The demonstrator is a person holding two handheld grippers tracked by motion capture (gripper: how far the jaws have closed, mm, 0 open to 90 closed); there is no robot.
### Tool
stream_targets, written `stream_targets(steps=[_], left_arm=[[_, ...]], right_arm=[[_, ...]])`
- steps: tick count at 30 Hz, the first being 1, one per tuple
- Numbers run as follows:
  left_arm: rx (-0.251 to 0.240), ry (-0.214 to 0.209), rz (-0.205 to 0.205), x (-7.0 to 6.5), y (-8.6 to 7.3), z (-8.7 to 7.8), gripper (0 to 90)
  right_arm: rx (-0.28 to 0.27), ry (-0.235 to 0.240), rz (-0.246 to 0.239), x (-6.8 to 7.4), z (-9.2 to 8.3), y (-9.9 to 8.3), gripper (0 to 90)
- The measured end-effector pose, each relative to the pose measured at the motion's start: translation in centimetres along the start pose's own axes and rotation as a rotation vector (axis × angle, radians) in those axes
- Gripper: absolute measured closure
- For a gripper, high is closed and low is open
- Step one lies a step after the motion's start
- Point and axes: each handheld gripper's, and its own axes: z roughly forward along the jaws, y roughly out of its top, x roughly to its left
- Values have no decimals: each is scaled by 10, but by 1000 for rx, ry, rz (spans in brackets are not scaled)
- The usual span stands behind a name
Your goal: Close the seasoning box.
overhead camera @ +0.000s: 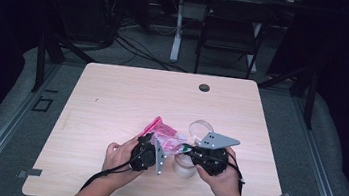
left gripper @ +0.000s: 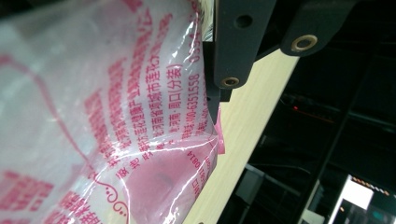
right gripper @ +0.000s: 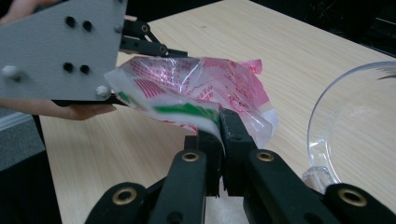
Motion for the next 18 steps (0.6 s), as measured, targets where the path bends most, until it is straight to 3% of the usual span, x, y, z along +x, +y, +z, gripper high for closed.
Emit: stream_targets(steps=[1,3,5,7,13,18], left_arm=[[-24,-6,-46,-2,-1,2,760],[-24,-17,-68,-1,-2,3,760],[-33,-39,-120,-3,-4,6,760],[-23,-44,-114,-2,-4,6,760],[-27,-81,-168,-3,-5,8,761],[-27,-103,-204,-1,-7,10,761]], right_arm=[[-8,5,3,-1,-1,0,863],[-13,7,6,-1,-1,0,844],[-44,32,25,-2,-3,1,778],[-51,36,28,-2,-3,1,760],[-79,28,23,1,-2,2,603],[-92,15,32,0,-4,3,548]])
